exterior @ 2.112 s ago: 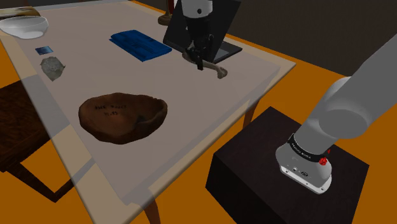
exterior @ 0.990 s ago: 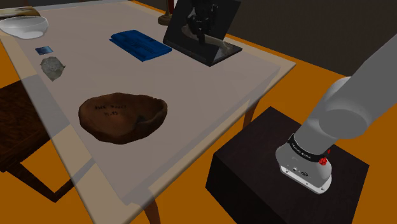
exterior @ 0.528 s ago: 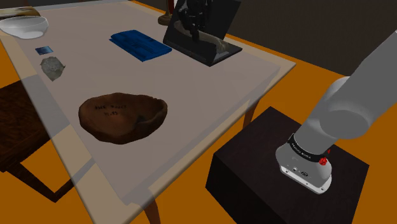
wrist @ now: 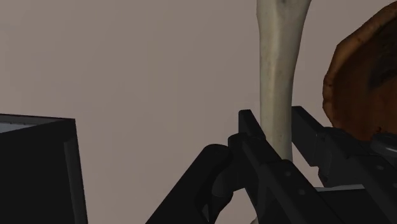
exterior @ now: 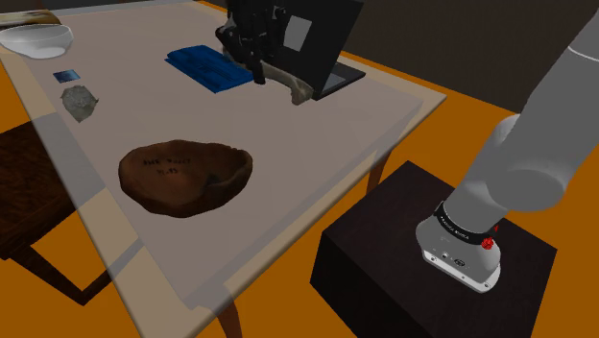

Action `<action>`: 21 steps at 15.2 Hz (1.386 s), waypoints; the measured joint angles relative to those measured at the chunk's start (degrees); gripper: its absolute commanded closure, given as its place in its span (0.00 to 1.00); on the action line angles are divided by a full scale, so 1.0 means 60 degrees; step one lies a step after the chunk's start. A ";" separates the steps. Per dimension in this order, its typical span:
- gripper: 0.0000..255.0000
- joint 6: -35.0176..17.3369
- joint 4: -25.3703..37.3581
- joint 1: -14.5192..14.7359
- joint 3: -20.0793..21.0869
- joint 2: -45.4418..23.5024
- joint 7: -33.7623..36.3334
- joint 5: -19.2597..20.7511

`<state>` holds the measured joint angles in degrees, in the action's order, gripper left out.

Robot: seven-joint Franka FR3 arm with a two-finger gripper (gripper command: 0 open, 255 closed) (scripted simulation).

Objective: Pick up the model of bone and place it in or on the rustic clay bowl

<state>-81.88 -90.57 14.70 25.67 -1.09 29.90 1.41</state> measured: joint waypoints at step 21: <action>1.00 0.0764 0.4610 0.3062 0.1093 -0.4384 0.3607 0.1692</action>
<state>-77.30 -62.91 33.07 32.23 -27.40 51.54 11.56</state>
